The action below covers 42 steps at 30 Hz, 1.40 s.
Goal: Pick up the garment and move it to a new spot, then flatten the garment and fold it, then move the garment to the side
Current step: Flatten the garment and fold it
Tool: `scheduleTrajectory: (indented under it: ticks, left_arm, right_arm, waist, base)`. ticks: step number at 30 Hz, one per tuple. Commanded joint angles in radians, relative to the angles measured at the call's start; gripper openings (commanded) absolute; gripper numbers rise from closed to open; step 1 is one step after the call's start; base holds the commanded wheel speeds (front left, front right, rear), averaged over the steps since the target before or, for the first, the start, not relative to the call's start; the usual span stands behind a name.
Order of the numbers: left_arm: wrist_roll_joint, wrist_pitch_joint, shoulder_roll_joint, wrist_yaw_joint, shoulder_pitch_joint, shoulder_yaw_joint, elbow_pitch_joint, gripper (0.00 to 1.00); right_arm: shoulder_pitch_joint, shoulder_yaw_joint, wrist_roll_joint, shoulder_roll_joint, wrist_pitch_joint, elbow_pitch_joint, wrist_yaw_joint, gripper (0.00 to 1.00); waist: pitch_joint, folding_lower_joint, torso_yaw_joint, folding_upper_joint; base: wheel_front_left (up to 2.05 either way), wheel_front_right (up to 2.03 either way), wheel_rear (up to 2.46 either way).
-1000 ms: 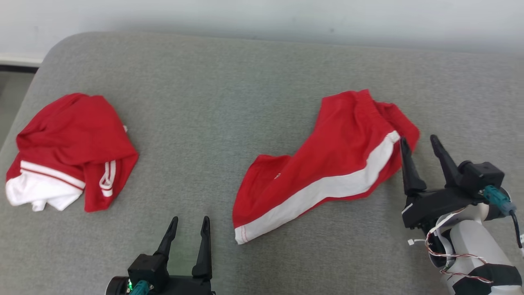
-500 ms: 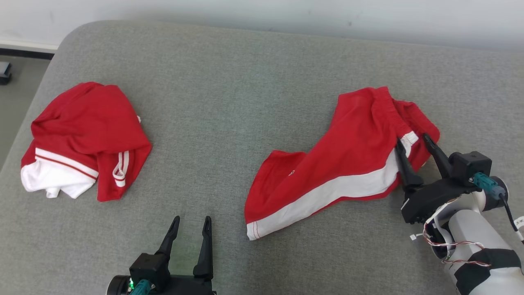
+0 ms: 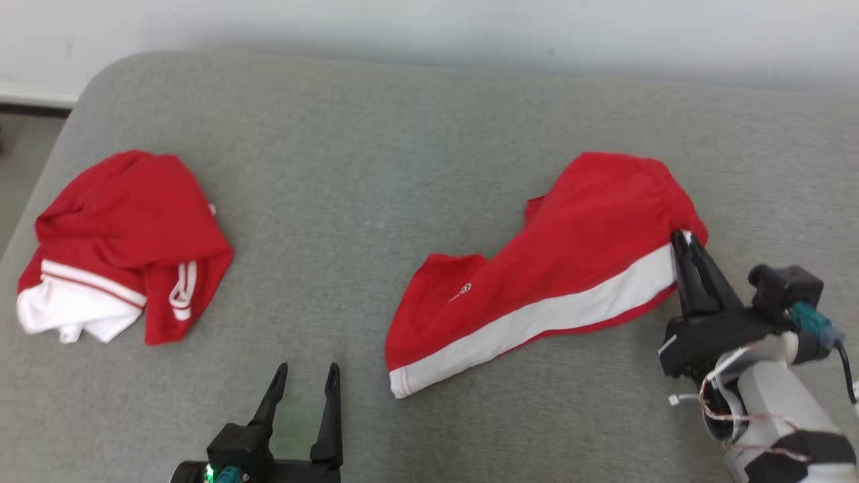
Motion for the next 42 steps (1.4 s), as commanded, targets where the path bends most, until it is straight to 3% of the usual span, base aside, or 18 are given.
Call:
scheduleTrajectory:
  ticks: [1, 11, 16, 21, 22, 23, 31, 37, 42]
  left_arm:
    - [0.009, -0.003, 0.002, -0.003, 0.021, 0.008, 0.006, 1.0]
    - [0.001, -0.003, 0.002, -0.005, 0.082, 0.038, 0.021, 1.0]
    - [0.004, -0.003, 0.002, -0.007, 0.112, 0.05, 0.023, 1.0]
    - [0.011, -0.003, 0.002, -0.011, 0.121, 0.052, 0.032, 1.0]
    - [0.012, -0.003, 0.002, -0.013, 0.122, 0.052, 0.035, 1.0]
    - [0.015, -0.003, 0.002, -0.016, 0.121, 0.052, 0.038, 1.0]
    - [0.039, -0.003, 0.002, -0.016, 0.128, 0.092, 0.023, 1.0]
    - [0.076, -0.003, 0.002, -0.019, 0.14, 0.143, -0.006, 1.0]
    - [0.105, -0.003, 0.002, -0.035, 0.143, 0.162, -0.026, 1.0]
  right_arm:
    - [0.043, -0.018, 0.01, 0.015, 0.0, -0.027, 0.001, 0.0]
    - [0.236, -0.068, 0.002, 0.084, 0.0, -0.115, 0.001, 0.0]
    - [0.309, -0.072, -0.015, 0.13, 0.037, -0.152, 0.001, 0.0]
    - [0.338, -0.08, -0.092, 0.138, 0.075, -0.102, 0.001, 0.02]
    - [0.338, -0.088, -0.108, 0.147, 0.072, -0.085, 0.001, 0.65]
    - [0.335, -0.099, -0.132, 0.153, 0.062, -0.069, 0.001, 1.0]
    - [0.309, -0.152, -0.237, 0.188, 0.0, -0.058, 0.001, 1.0]
    - [0.335, -0.164, -0.286, 0.208, 0.0, -0.258, 0.001, 1.0]
    - [0.374, -0.171, -0.307, 0.214, 0.0, -0.331, 0.001, 1.0]
  waist:
    - [-0.055, 0.0, -0.062, 0.0]
    - [-0.169, 0.0, -0.18, 0.0]
    - [-0.19, 0.0, -0.202, 0.0]
    - [-0.197, 0.0, -0.204, 0.0]
    - [-0.199, 0.0, -0.203, 0.0]
    - [-0.202, 0.0, -0.2, 0.0]
    - [-0.214, 0.0, -0.194, 0.0]
    - [-0.218, 0.0, -0.198, 0.0]
    - [-0.222, 0.0, -0.191, 0.0]
  base:
    - [0.0, 0.0, 0.0]
    - [0.0, 0.0, 0.0]
    - [0.0, 0.0, 0.0]
    - [0.0, 0.0, 0.0]
    - [0.0, 0.0, 0.0]
    - [0.0, 0.0, 0.0]
    - [0.0, 0.0, 0.0]
    - [0.0, 0.0, 0.0]
    - [0.0, 0.0, 0.0]
